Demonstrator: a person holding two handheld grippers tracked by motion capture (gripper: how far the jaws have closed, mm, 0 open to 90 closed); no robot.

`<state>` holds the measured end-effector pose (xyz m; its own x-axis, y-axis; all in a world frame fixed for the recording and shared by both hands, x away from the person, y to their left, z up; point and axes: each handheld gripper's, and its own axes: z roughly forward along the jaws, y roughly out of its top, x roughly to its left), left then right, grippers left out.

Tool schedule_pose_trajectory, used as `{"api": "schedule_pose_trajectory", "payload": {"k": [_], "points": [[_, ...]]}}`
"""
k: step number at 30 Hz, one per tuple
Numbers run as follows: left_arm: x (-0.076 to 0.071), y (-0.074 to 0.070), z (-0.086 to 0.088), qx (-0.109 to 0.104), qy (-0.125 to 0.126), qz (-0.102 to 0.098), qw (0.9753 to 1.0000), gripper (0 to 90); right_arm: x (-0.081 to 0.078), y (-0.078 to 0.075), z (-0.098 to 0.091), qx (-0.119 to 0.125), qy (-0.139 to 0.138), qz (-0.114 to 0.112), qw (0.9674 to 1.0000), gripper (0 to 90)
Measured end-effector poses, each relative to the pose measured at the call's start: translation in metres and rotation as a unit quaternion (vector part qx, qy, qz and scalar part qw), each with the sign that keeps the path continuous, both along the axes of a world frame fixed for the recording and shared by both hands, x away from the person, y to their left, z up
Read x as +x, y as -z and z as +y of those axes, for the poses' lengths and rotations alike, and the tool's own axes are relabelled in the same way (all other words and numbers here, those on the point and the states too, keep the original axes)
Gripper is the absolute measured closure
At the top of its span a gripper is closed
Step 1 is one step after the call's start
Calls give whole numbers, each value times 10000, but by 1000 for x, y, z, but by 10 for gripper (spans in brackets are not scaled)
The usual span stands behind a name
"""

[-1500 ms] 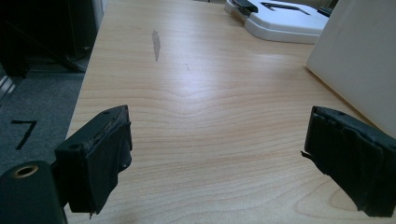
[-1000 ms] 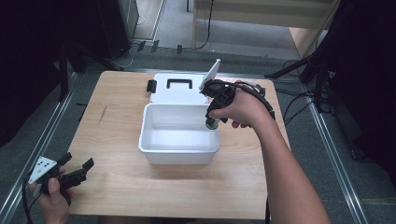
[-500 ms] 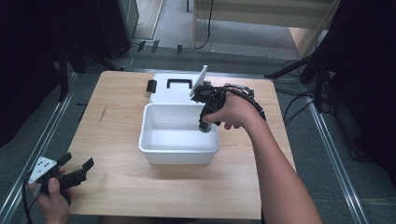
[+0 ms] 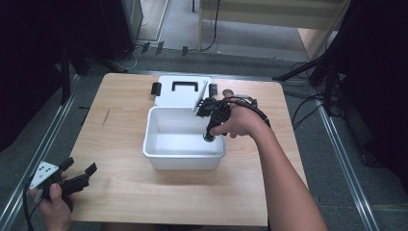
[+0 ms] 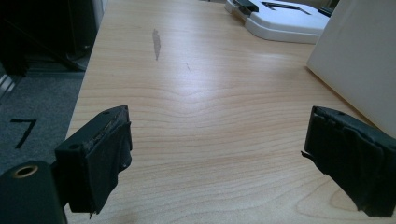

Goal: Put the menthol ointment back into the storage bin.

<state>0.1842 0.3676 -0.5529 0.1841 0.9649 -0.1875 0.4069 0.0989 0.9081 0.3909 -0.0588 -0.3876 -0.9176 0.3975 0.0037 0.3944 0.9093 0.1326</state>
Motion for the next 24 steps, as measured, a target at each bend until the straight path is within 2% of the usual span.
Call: {"api": "schedule_pose_trajectory", "payload": {"k": [8, 24], "points": [[0, 0, 0, -1, 1, 1, 10000, 82, 0, 16, 3, -13, -117, 52, 9999, 514], [0, 0, 0, -6, 4, 13, 10000, 82, 0, 35, 16, -126, -196, 181, 9996, 514]]}}
